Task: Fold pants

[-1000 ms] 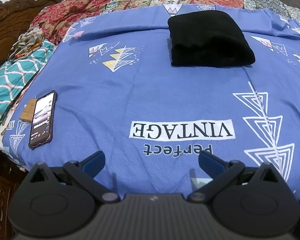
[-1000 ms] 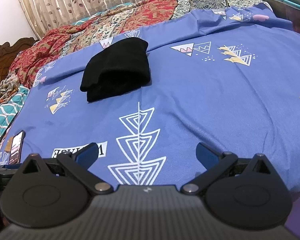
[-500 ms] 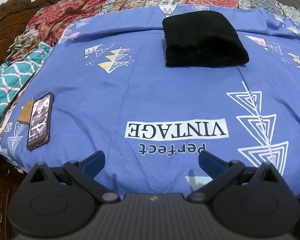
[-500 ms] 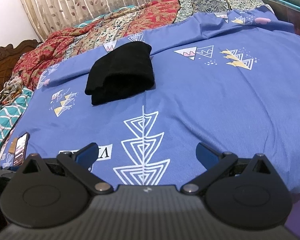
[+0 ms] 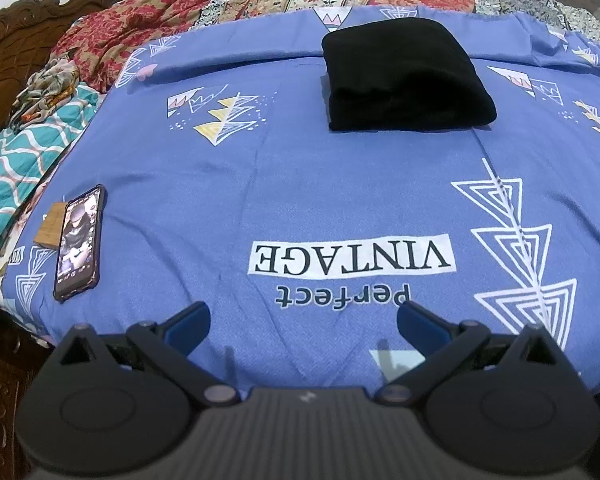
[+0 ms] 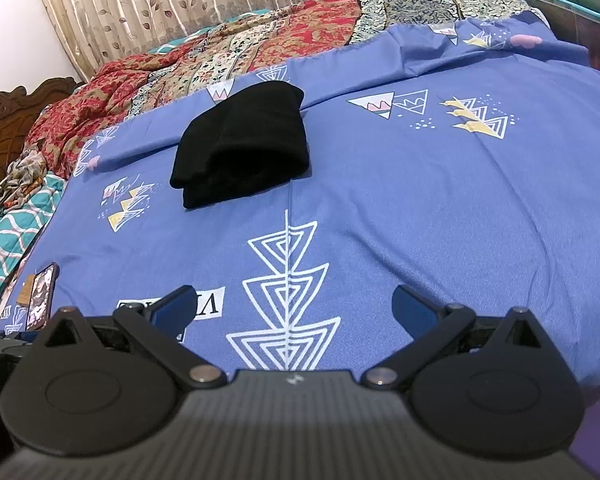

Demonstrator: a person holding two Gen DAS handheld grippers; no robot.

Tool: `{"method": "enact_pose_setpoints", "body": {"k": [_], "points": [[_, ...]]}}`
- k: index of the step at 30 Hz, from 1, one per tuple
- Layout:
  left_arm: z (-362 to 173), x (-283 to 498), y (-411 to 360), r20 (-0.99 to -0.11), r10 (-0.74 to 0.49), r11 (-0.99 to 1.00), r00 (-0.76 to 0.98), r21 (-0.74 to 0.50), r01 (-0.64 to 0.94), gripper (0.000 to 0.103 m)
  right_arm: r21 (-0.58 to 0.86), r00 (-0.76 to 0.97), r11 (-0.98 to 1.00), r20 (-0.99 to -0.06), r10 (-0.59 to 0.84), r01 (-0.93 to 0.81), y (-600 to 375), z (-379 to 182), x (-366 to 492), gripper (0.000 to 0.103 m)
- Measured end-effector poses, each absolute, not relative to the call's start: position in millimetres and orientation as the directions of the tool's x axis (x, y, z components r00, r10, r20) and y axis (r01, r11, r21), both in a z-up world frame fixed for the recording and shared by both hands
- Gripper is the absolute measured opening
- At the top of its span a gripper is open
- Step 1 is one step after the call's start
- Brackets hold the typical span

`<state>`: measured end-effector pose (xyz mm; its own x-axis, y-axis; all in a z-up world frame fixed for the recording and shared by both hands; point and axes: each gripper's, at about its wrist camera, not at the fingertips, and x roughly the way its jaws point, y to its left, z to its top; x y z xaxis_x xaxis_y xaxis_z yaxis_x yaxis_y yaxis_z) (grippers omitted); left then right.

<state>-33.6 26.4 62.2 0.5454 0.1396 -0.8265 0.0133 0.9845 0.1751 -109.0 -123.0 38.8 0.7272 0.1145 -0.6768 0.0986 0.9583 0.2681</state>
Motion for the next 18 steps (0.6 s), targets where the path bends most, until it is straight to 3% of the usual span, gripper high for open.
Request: {"method": "enact_pose_setpoints", "body": {"k": [18], "points": [[60.6,-34.1,24.7,-0.821,0.161,0.981,0.547,0.193,0.0,0.103,0.278,0.721,0.955,-0.683,0.12,0.104,-123.0,37.7,-108.7,0.103]]}}
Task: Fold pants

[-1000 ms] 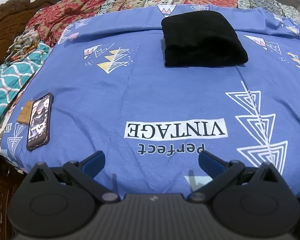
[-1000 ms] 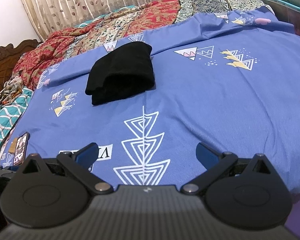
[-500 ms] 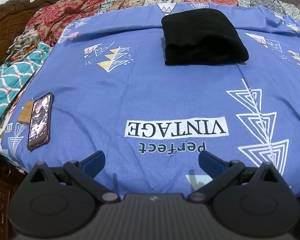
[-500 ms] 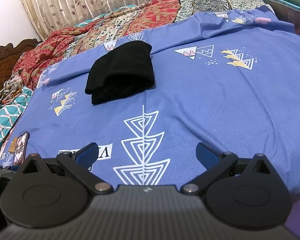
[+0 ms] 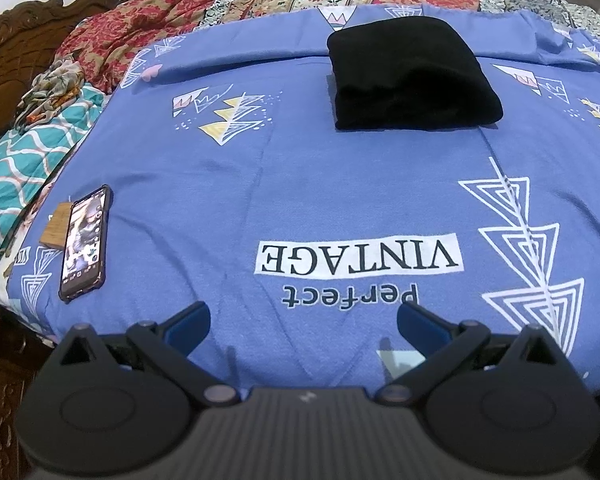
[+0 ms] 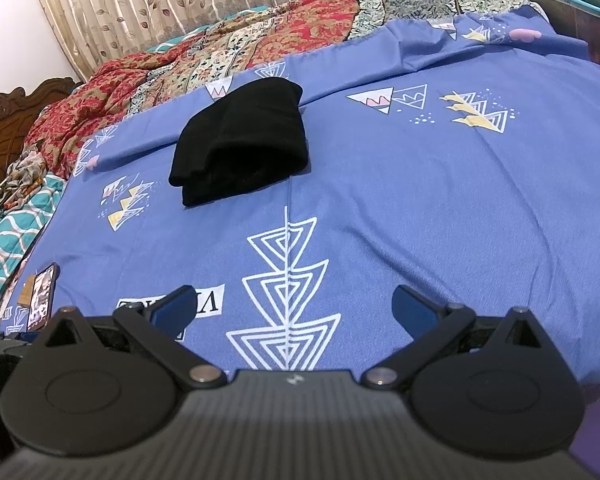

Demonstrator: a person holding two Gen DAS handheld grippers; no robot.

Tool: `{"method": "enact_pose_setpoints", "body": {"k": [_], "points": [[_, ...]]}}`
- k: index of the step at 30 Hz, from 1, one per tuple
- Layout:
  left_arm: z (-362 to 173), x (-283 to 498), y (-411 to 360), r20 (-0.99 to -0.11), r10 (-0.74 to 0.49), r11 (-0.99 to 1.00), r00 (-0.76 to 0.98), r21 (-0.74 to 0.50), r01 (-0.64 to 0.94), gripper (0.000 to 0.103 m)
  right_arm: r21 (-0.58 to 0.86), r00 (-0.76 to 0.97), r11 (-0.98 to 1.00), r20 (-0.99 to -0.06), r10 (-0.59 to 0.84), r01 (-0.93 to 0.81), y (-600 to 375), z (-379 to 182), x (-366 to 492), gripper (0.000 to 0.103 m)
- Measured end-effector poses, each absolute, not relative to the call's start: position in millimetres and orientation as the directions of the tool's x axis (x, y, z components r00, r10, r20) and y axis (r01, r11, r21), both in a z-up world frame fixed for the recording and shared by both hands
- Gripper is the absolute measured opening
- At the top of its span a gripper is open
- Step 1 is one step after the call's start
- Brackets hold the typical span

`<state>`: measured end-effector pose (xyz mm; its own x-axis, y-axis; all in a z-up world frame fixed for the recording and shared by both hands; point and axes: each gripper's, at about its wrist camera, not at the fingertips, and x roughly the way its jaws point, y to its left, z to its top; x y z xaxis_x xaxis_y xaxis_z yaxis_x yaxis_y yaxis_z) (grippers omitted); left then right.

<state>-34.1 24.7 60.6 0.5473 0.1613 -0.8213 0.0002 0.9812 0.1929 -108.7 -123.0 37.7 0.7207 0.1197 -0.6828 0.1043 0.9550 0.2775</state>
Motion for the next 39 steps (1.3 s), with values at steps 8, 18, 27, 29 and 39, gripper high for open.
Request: {"method": "enact_pose_setpoints", "body": {"k": [8,18,27,29,39], "points": [[61.0,-35.2,24.8,-0.818,0.163,0.981,0.551,0.195,0.0,0.103,0.28,0.72,0.954,-0.683,0.121,0.104,-123.7,37.0,-109.2,0.103],[61.0,-36.0,24.5,-0.815,0.169,0.979,0.555,0.202,-0.002,0.103,0.28,0.722,0.954,-0.681,0.121,0.104,-123.9,37.5,-109.6,0.103],[61.6,-36.7,24.7,-0.81,0.174,0.979,0.56,0.206,-0.006,0.103,0.283,0.721,0.953,-0.682,0.122,0.106,-124.3,38.0,-109.5,0.103],[61.6,-36.7,24.6,-0.81,0.174,0.979,0.56,0.206,-0.006,0.103,0.282,0.722,0.954,-0.681,0.122,0.105,-124.4,37.8,-109.6,0.103],[61.4,-38.2,24.1,-0.807,0.185,0.976,0.56,0.218,-0.007,0.103,0.281,0.725,0.954,-0.678,0.116,0.109,-124.8,37.8,-109.9,0.103]]}}
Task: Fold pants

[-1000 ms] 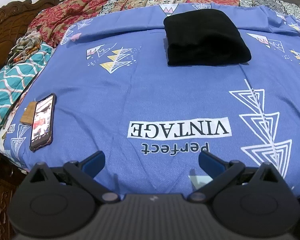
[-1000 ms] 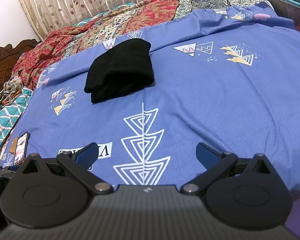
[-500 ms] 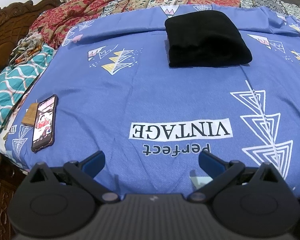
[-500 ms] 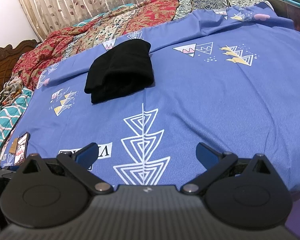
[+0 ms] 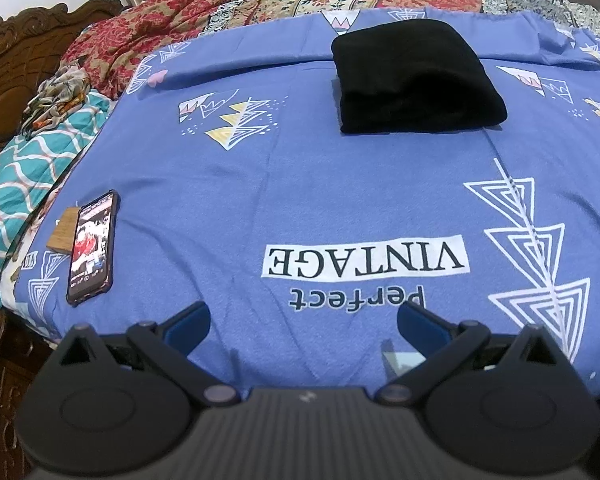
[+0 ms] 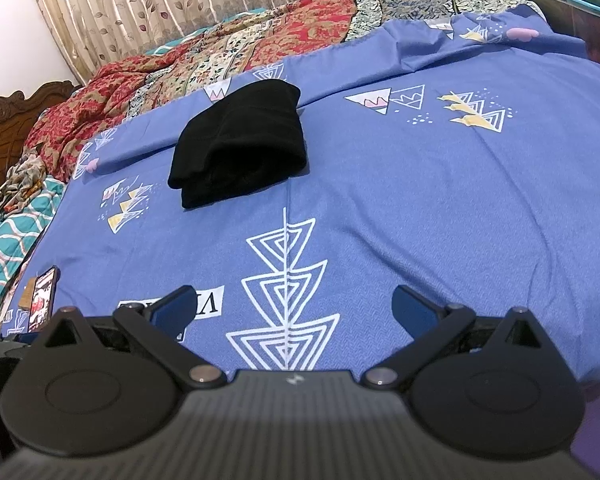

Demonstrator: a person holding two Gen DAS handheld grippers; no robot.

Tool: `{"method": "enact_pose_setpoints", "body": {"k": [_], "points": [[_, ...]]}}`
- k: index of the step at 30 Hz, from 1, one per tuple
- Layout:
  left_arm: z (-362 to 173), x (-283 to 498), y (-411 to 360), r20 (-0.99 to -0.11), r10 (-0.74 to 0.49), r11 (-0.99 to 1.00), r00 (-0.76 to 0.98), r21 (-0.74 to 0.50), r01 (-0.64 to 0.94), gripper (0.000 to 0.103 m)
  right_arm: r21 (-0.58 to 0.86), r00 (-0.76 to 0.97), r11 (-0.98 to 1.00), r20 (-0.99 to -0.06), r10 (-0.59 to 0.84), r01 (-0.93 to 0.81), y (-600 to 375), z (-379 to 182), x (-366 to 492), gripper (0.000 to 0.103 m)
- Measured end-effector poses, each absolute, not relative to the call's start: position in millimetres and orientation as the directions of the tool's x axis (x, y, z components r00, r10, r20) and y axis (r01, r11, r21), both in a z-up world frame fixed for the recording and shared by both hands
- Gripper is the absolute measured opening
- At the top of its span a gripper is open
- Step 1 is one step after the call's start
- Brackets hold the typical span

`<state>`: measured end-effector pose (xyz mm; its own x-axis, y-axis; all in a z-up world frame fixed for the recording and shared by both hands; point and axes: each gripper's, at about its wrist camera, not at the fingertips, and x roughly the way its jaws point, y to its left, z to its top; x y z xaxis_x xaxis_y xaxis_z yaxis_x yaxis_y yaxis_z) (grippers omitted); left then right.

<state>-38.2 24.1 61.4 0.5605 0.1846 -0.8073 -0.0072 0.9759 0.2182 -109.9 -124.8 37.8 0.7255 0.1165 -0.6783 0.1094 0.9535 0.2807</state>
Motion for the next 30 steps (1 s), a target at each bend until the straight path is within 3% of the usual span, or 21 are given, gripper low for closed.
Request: {"method": "enact_pose_setpoints", "body": {"k": [30], "points": [[67.0,-36.7,21.5,-0.782,0.208,0.97,0.588,0.242,-0.022,0.103,0.273,0.739,0.955,-0.666,0.103,0.114,-127.4,41.4,-110.7,0.103]]}}
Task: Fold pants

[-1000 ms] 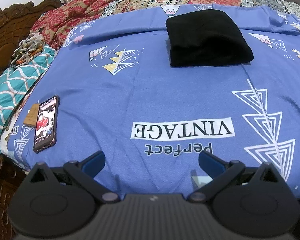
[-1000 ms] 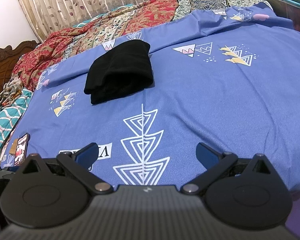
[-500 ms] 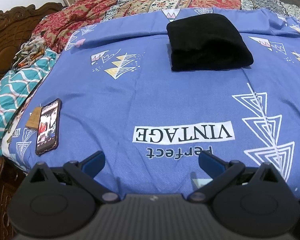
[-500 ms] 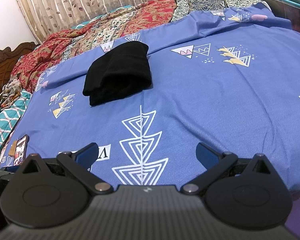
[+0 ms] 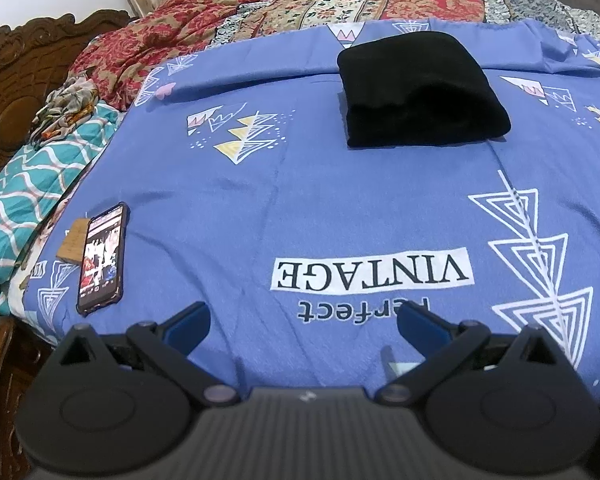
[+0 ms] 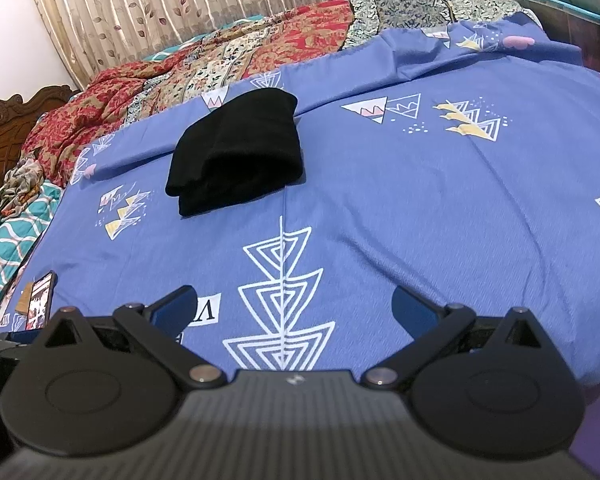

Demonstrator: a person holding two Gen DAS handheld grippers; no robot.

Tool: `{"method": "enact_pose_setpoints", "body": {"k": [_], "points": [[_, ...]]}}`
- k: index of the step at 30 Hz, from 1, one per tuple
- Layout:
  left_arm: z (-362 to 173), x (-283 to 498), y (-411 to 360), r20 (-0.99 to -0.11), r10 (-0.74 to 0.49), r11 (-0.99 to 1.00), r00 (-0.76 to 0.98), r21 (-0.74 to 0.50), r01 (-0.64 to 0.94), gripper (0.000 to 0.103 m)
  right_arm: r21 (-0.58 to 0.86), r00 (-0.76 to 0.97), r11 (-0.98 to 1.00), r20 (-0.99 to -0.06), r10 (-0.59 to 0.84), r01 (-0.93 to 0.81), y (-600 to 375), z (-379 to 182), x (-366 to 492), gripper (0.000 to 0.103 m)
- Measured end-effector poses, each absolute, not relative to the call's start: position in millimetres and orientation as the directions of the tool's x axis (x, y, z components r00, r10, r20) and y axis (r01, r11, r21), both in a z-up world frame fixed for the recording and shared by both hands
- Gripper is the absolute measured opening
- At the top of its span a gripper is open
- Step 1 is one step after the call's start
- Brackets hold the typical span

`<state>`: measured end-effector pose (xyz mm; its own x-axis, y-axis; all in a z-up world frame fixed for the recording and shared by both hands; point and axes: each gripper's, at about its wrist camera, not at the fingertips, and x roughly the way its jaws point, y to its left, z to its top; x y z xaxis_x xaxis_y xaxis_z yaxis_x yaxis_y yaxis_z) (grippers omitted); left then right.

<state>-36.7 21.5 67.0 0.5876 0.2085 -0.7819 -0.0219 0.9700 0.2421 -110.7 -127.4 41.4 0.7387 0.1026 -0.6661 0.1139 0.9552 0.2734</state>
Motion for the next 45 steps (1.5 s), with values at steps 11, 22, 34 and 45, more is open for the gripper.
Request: {"method": "enact_pose_setpoints", "body": {"k": [11,22,34,45], "points": [[63.9,-36.4,20.1,-0.785,0.22,0.967,0.579,0.254,-0.023,0.103,0.278,0.737,0.953,-0.668,0.104,0.118,-128.6,41.0,-110.1,0.103],[62.7,-36.4,20.8,-0.788,0.223,0.966,0.574,0.257,-0.022,0.103,0.279,0.736,0.953,-0.669,0.104,0.119,-129.0,40.9,-110.4,0.103],[59.7,-35.4,20.9,-0.794,0.228,0.965,0.563,0.261,-0.022,0.103,0.28,0.736,0.952,-0.669,0.103,0.122,-127.7,40.6,-110.7,0.103],[58.7,-35.2,21.5,-0.798,0.228,0.965,0.557,0.26,-0.023,0.103,0.28,0.735,0.952,-0.671,0.102,0.124,-126.1,39.8,-110.9,0.103]]}}
